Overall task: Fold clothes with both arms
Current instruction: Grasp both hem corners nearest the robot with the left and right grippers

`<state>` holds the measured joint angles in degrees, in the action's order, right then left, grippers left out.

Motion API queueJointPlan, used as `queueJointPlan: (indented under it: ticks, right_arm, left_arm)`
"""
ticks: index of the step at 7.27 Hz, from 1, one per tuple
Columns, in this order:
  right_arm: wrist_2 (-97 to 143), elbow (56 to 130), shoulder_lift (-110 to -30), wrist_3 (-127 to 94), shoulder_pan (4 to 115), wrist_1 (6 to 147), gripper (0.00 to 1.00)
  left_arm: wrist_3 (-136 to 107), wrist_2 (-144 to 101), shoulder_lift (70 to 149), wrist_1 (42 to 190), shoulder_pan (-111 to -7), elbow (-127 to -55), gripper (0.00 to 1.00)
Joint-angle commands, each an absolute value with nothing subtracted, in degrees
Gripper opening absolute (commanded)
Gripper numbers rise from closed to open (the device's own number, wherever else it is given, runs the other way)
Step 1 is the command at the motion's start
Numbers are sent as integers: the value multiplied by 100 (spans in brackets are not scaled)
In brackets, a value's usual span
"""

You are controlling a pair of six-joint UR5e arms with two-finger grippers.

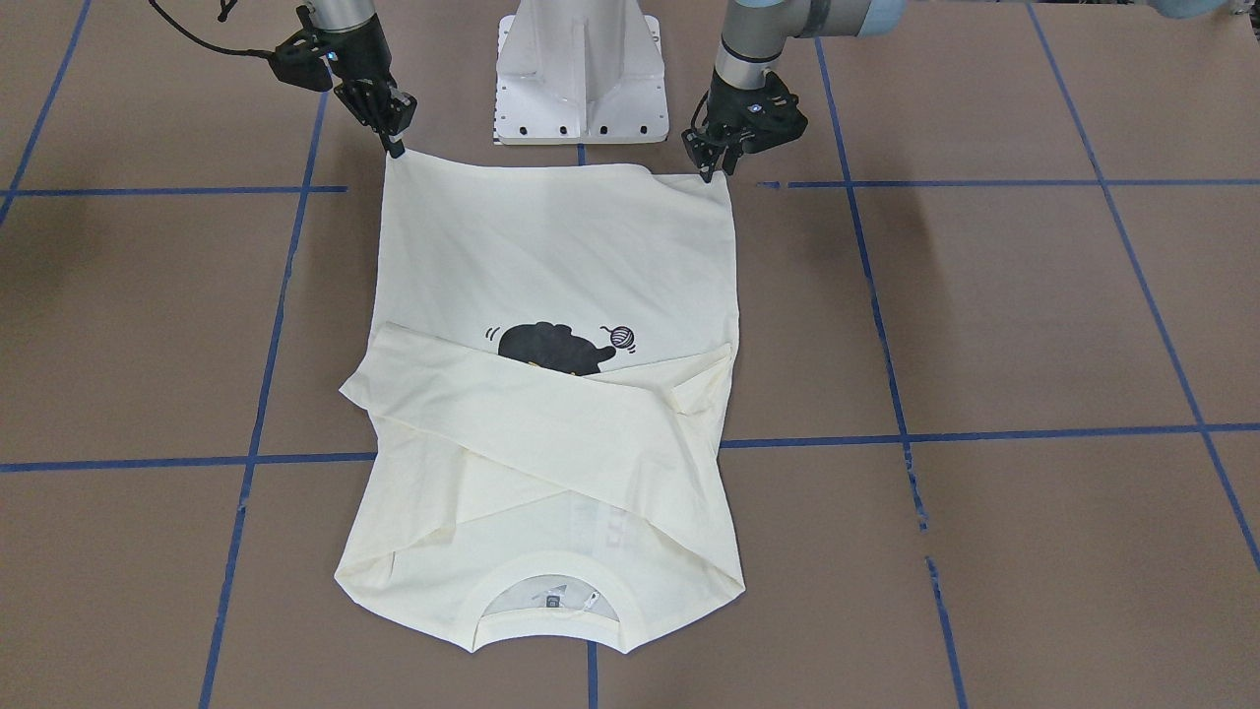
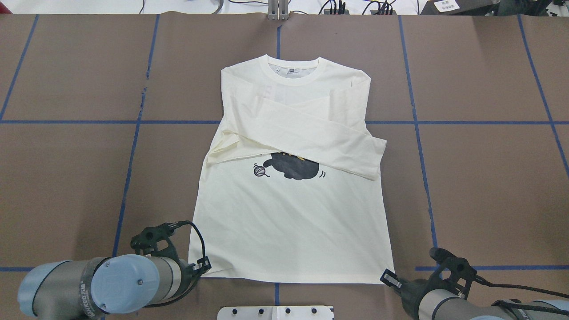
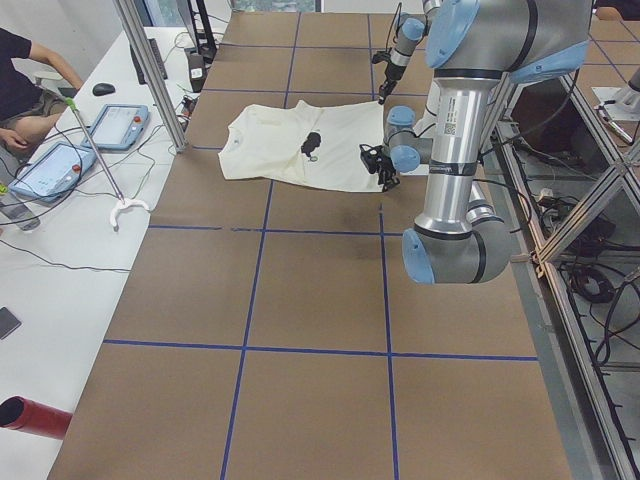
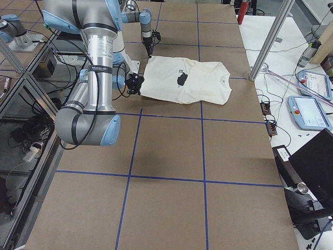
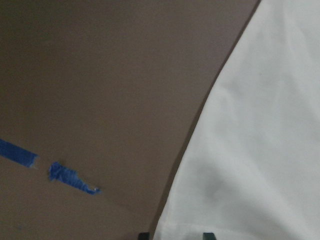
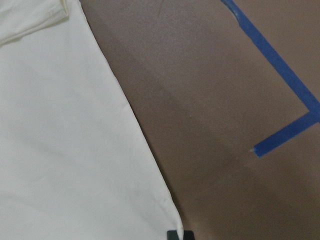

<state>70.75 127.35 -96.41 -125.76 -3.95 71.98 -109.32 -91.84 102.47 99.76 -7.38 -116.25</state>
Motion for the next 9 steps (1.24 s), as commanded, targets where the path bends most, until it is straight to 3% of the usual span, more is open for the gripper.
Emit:
queueJointPlan:
  ticks: [1, 2, 4, 6, 9]
  right_arm:
    - [7075, 12735, -9633, -12577, -396, 7198, 0]
    - [7075, 12735, -9633, -12577, -396, 7198, 0]
    - [7075, 12770, -9642, -12568, -387, 7198, 0]
    - [7119, 13059, -9877, -12551, -413, 7198, 0]
    - [7102, 13262, -10002, -12542, -712, 7189, 0]
  left_arm:
    - [-10925, -9185, 10231, 9976, -738, -11610, 8]
    - [-10925, -9185, 10230, 9976, -738, -11654, 0]
    - [-10925, -9324, 10230, 9975, -756, -11820, 0]
    - [-10942, -9466, 9882, 9835, -747, -12608, 0]
    - [-10951, -9483, 9686, 9835, -554, -12936, 0]
